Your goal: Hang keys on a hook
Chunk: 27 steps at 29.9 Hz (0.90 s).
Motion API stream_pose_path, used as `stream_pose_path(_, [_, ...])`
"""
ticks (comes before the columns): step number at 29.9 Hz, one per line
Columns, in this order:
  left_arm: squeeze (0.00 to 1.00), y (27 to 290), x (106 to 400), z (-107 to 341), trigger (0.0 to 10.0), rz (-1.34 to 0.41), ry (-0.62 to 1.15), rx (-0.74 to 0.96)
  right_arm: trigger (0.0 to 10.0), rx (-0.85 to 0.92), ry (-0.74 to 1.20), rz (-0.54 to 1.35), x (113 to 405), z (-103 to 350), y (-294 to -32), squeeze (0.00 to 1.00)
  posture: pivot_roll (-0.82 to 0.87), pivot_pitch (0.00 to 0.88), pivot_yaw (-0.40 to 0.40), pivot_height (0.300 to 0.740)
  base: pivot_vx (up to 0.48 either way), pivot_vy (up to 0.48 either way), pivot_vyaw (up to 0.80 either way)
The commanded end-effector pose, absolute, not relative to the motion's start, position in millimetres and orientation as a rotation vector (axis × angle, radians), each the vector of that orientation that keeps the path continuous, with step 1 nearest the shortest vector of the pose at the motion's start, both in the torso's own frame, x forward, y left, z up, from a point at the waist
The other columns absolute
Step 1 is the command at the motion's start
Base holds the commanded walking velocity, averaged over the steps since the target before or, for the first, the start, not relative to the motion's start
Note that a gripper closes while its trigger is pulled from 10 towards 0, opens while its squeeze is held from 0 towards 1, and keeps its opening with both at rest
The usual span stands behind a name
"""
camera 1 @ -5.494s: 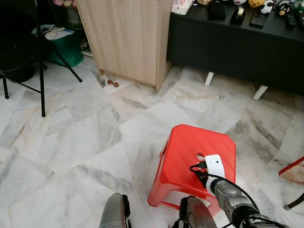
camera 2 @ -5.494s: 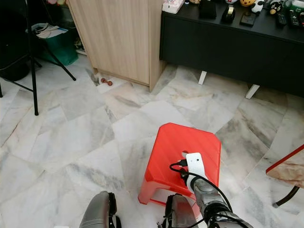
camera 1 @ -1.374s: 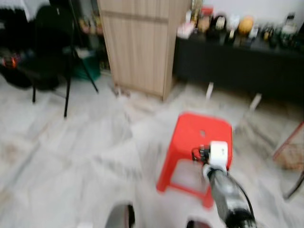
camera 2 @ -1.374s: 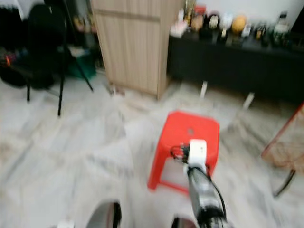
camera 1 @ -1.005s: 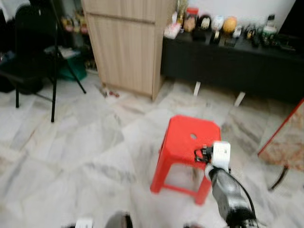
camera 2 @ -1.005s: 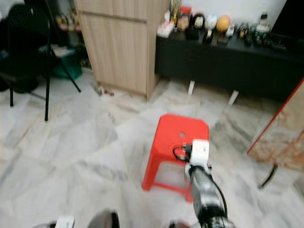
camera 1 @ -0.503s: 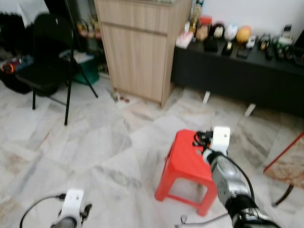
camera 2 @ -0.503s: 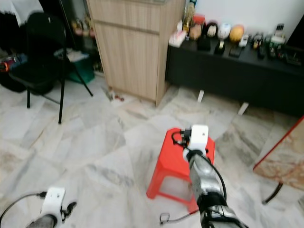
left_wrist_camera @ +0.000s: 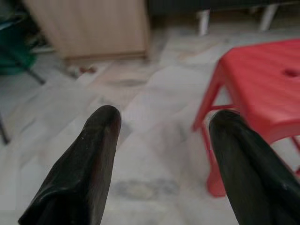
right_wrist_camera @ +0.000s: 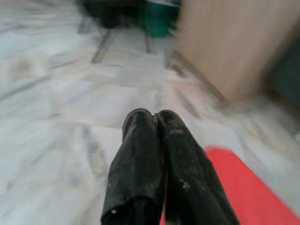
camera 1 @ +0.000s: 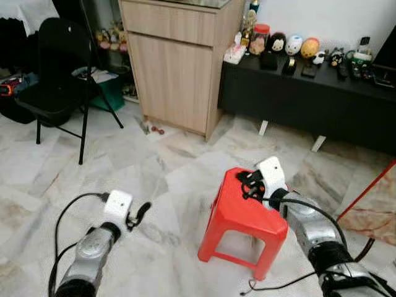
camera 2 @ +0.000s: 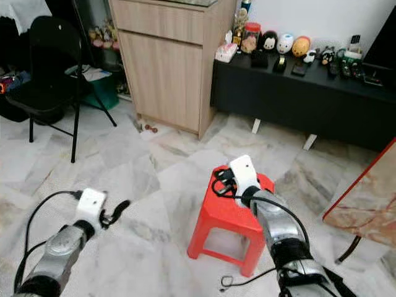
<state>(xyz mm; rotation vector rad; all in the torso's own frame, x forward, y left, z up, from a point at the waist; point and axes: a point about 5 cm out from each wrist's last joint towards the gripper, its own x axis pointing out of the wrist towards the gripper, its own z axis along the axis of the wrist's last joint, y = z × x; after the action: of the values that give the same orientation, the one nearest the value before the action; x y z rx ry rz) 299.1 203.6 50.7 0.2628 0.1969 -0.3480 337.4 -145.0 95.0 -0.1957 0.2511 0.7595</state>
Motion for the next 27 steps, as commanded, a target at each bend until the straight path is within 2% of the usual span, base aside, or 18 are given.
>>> stream_pose_path(1, [0.00,187,300,59,10.0,-0.488,0.191,0.242,10.0,-0.306,0.225,0.980,329,107,-139,0.00,0.05,0.029,-0.067,0.740,0.000,0.000,0.00])
stream_pose_path(2, [0.00,187,300,59,10.0,-0.488,0.191,0.242,10.0,-0.306,0.225,0.980,329,107,-139,0.00,0.05,0.029,-0.067,0.740,0.000,0.000,0.00])
stream_pose_path(3, [0.00,176,301,66,10.0,-0.558,0.177,0.229,10.0,-0.336,0.224,1.090,325,113,-137,0.00,0.05,0.030,-0.066,0.740,0.000,0.000,0.00])
stream_pose_path(8, [0.00,157,297,82,10.0,-0.711,0.164,0.178,10.0,-0.394,0.263,1.348,305,112,-134,0.00,0.05,0.034,-0.069,0.740,0.000,0.000,0.00])
stream_pose_path(15, [0.00,142,273,93,10.0,-0.959,0.244,0.105,10.0,-0.406,0.307,1.526,285,110,-132,0.00,0.06,0.026,-0.073,0.740,0.000,0.000,0.00])
stream_pose_path(22, [0.00,140,256,92,10.0,-1.081,0.343,0.078,10.0,-0.414,0.292,1.574,283,115,-127,0.00,0.06,0.014,-0.076,0.740,0.000,0.000,0.00])
stream_pose_path(27, [0.00,140,252,95,10.0,-1.078,0.349,0.082,10.0,-0.411,0.272,1.619,281,122,-124,0.00,0.06,0.011,-0.078,0.740,0.000,0.000,0.00])
